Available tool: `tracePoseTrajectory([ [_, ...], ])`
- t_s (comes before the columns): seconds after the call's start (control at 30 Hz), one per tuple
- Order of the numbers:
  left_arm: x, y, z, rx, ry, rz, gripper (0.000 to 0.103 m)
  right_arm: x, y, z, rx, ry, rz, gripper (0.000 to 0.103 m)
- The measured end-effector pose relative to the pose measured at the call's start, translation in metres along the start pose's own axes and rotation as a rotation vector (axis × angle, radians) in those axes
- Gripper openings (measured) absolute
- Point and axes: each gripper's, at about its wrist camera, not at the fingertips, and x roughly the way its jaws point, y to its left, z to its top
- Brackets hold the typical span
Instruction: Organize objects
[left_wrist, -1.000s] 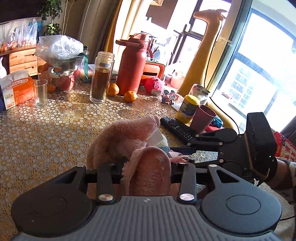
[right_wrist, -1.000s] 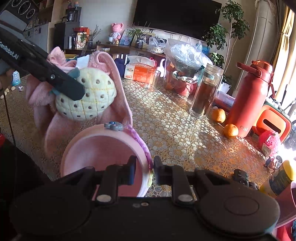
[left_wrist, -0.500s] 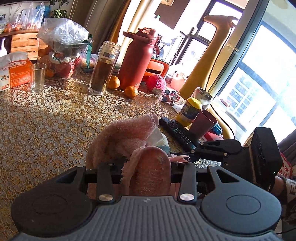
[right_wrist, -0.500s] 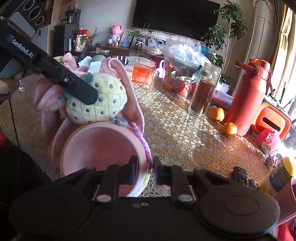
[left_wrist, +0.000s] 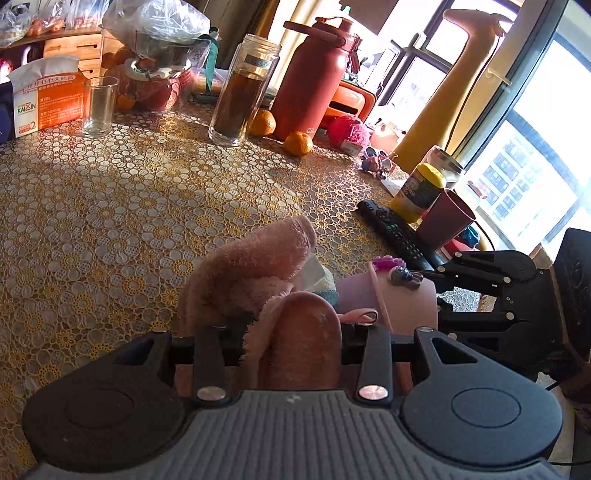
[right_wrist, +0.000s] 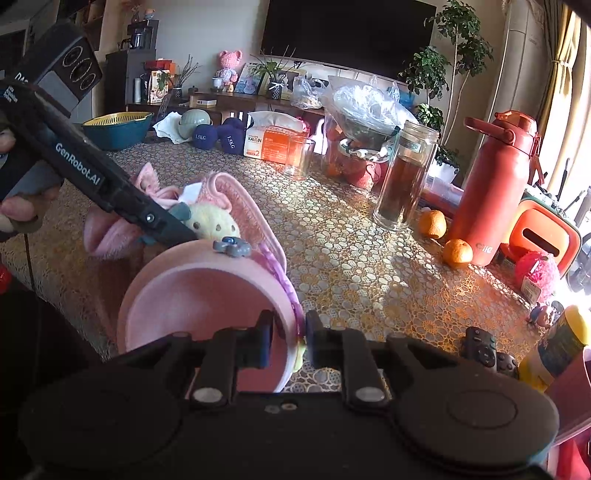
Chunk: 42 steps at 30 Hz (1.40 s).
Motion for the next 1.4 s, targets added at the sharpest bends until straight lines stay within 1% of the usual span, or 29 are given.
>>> tracePoseTrajectory([
  [0.13,-0.003,0.002,-0.005,0.002,0.007,0.009,0.039,0.002,-0.003,-0.001,0.031,-0.002,0.005,0.018],
  [0.33,-0.025,-0.015,-0.008,0.047,-0.051,0.002,0.039,0.007,-0.014,-0.001,0.095,0.013,0.028,0.018],
  [0.5,-0.040,-0.034,-0.007,0.079,-0.092,-0.041,0.039,0.014,-0.031,-0.005,0.186,0.029,0.070,0.018],
  [0.63,-0.041,-0.045,-0.001,0.099,-0.104,-0.077,0.039,0.020,-0.043,-0.008,0.239,0.044,0.100,0.017],
  [0.73,-0.036,-0.046,0.000,0.101,-0.104,-0.080,0.039,0.022,-0.045,-0.010,0.244,0.050,0.101,0.017],
  [0.87,-0.029,-0.038,0.002,0.063,-0.096,-0.073,0.039,0.023,-0.046,-0.012,0.241,0.055,0.099,0.017],
  [0.93,-0.028,-0.036,0.002,0.060,-0.093,-0.067,0.039,0.024,-0.046,-0.012,0.233,0.058,0.097,0.017],
  [1.0,-0.026,-0.038,0.002,0.066,-0.086,-0.061,0.039,0.024,-0.046,-0.010,0.226,0.068,0.096,0.019],
  [1.13,-0.014,-0.042,-0.001,0.085,-0.053,-0.035,0.039,0.016,-0.050,-0.007,0.229,0.056,0.078,0.025],
  [1.27,-0.007,-0.048,-0.003,0.102,-0.050,-0.025,0.039,0.003,-0.051,-0.010,0.241,0.044,0.072,0.025],
  [1.4,0.000,-0.052,-0.002,0.107,-0.035,-0.002,0.039,-0.006,-0.053,-0.015,0.232,0.054,0.036,0.025],
])
